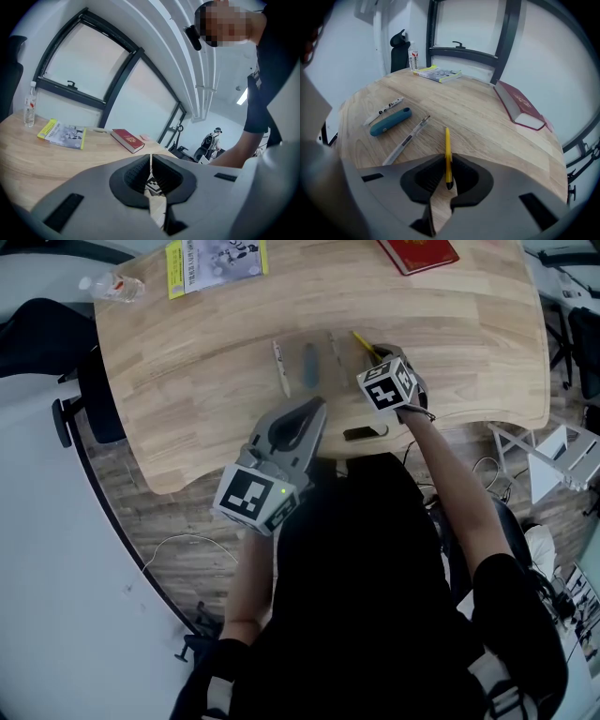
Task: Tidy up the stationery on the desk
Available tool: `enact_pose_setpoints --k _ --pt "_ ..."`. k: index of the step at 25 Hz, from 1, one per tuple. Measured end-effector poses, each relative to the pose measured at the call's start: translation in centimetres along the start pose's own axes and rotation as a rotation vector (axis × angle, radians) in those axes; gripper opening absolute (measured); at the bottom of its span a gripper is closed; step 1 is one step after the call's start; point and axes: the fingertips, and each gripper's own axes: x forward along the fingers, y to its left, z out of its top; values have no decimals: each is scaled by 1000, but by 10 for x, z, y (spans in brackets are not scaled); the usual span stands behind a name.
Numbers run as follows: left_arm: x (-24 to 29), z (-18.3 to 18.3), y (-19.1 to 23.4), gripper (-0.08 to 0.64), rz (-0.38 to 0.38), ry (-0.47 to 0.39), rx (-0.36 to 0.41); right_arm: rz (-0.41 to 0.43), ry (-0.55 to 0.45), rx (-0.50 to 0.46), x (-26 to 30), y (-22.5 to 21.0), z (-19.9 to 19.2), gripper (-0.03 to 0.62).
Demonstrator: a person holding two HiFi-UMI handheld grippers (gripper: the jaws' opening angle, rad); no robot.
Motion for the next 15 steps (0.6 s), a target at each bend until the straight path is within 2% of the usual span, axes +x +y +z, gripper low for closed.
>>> enact_pose_setpoints --k 3,8,15 --pt "1 2 0 40 -2 -1 6 8 -3 77 -4 -2 0 64" --pt "-1 3 1 40 -8 -13 7 16 -19 312 -11 0 -4 64" --pt "-5 5 6 40 2 -12 -1 -23 -20 501 -12 11 -11 64"
